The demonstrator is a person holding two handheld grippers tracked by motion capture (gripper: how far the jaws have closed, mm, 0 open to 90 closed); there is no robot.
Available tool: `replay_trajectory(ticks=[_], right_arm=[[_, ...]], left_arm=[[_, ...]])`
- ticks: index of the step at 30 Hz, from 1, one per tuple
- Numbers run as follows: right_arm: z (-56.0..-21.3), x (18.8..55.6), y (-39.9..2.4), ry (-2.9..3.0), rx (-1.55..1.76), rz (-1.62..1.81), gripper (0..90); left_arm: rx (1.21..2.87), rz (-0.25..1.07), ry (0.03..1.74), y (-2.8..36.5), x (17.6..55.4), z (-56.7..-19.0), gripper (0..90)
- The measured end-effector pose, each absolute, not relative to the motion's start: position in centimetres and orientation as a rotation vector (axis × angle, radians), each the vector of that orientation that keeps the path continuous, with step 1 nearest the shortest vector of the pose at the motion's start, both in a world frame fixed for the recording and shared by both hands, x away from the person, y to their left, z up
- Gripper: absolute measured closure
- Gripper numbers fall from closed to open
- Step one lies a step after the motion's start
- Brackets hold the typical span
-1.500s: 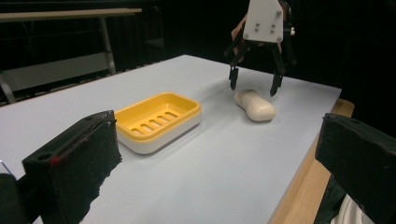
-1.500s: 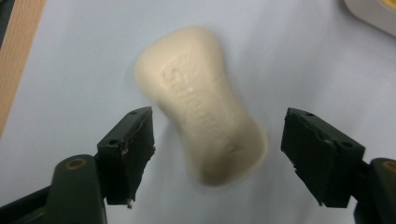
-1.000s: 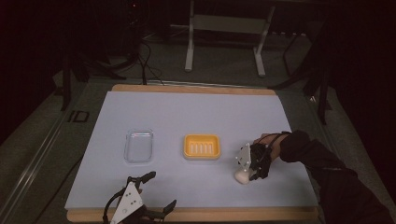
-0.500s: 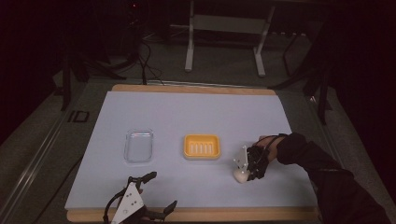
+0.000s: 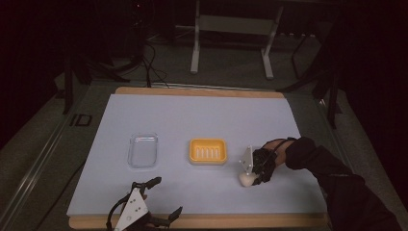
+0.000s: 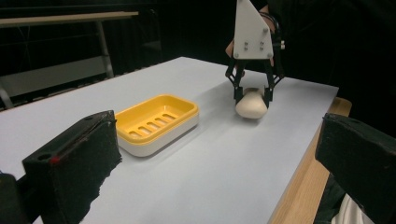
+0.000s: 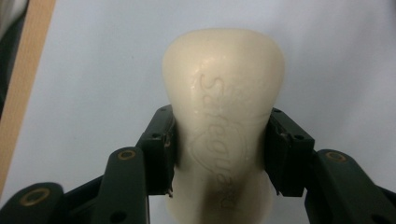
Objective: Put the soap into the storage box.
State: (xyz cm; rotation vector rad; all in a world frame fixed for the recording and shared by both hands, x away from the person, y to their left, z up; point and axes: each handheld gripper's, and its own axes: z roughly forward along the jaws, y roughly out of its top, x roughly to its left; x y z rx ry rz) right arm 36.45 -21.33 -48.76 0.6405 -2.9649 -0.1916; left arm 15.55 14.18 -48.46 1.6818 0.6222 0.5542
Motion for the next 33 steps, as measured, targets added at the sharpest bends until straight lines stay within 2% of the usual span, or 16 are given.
replay_trajectory(ticks=[21, 33], right_arm=[[-45.2, 36.8, -21.6, -2.976, 0.527, -0.441, 49.8], [-43.4, 37.3, -21.1, -3.013, 0.291, -0.419, 49.8]], left_arm=[[1.681, 0.534, 0.609, 14.1, 15.6, -48.5, 0.0], [1.668, 0.515, 0.603, 14.1, 16.1, -48.4, 0.0]])
